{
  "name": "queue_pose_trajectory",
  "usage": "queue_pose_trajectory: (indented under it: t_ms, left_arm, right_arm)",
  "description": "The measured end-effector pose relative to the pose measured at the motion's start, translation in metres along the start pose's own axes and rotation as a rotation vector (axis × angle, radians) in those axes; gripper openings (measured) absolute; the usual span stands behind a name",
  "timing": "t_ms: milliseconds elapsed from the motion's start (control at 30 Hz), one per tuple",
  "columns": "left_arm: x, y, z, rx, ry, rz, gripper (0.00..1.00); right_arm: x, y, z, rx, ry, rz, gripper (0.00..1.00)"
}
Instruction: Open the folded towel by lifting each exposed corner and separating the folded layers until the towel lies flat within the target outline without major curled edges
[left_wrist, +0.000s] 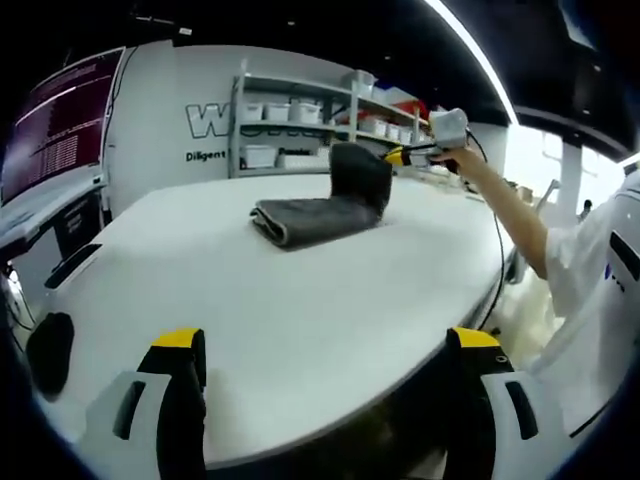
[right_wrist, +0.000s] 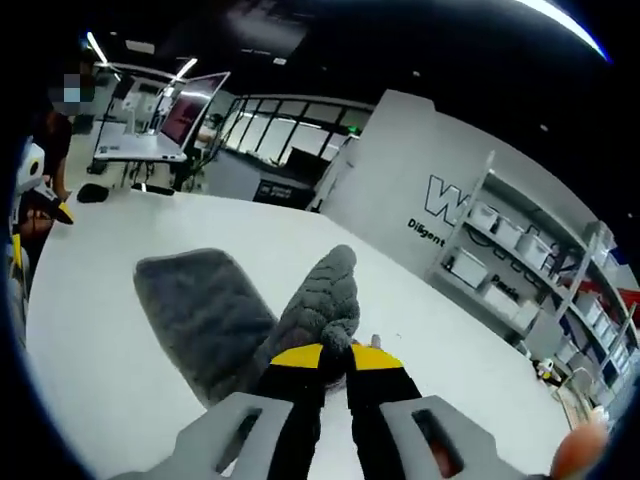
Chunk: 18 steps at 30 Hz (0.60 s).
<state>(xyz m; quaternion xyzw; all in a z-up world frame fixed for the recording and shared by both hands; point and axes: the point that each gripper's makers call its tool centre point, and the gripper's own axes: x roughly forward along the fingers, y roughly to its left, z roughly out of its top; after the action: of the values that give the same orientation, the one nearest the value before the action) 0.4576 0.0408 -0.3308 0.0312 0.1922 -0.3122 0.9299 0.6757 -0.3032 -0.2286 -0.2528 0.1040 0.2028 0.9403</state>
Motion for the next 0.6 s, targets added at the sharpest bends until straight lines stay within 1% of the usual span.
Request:
queue_pose_trajectory:
  t_ms: [300,433,500,600]
  left_arm:
    - [0.002,-0.003,0.001,0.005,0.002,-0.012,0.97]
    - [0.002,-0.004,0.001,0.006,0.004,-0.013,0.97]
    - [0.001,-0.004,0.001,0.006,0.004,-0.012,0.97]
    - [0.000,-0.003,0.000,0.004,0.003,-0.011,0.97]
  right_arm:
    - [-0.008,-0.015,-0.032,0.026,0.070,-0.047,0.04]
    - [-0.012,-0.019,-0.041,0.041,0.087,-0.052,0.04]
    - [-0.015,-0.013,-0.044,0.051,0.097,-0.054,0.04]
    - [-0.018,-0.013,-0.055,0.061,0.116,-0.055,0.04]
